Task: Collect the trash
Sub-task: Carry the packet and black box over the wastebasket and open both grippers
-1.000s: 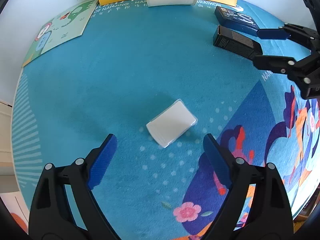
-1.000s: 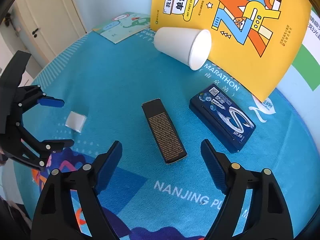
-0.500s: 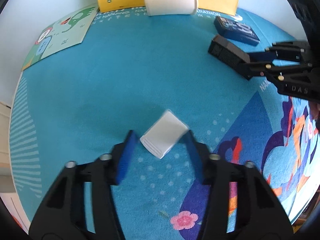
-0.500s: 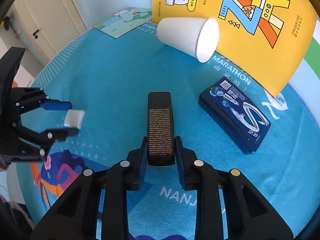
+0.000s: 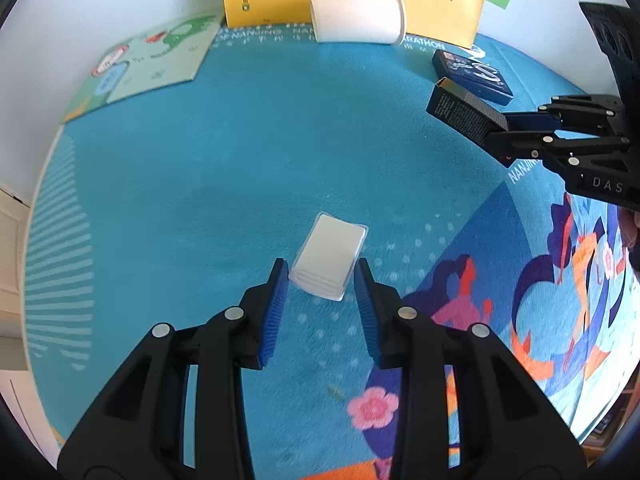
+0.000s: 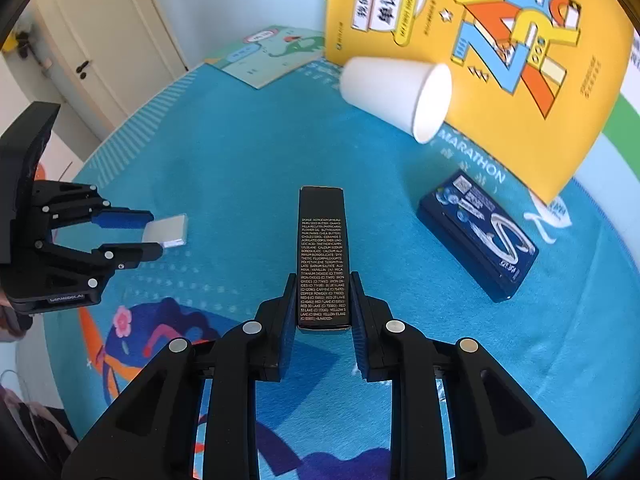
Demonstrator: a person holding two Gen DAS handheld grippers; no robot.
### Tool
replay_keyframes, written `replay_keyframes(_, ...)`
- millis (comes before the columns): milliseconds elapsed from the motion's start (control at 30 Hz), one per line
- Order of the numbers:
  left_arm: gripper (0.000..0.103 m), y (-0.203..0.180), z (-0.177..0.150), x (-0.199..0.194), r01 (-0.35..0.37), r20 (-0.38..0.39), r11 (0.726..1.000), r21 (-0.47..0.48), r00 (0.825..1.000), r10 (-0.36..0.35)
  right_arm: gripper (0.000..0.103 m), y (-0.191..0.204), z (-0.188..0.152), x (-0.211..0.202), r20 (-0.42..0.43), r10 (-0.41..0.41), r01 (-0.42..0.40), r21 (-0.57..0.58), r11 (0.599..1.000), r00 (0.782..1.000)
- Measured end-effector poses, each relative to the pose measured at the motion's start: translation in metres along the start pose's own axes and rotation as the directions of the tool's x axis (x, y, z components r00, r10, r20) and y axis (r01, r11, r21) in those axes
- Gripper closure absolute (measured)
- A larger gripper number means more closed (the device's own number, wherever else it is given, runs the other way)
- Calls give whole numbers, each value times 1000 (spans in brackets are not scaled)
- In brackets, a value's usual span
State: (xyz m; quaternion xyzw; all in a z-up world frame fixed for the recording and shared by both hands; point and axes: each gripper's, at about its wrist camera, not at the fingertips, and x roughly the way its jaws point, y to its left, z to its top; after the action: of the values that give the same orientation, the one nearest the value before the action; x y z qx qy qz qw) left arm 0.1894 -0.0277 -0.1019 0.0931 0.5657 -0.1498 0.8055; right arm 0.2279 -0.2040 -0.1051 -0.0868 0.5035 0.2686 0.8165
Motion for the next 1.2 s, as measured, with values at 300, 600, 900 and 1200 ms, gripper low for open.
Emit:
replay_keyframes(300,71,13,-27,-34,-17,36,1000,-13,999,17,78,40,5,-23,22,10,-8,-59,998,1000)
replay_keyframes(600,71,52,-84,-74,-70,73,993,-94,994,77,78,116,20,-33,35,53,-46,-185,982,998)
replay_keyframes(900,71,103,-167,-118,-141,70,966,-215,985,159,78,215,33,-34,18,147,-132,-350,927,989)
replay_keyframes(1200,71,145,-250,-154,-175,47,921,-347,978,203,78,319,40,-26,-28,255,-235,-496,836,967)
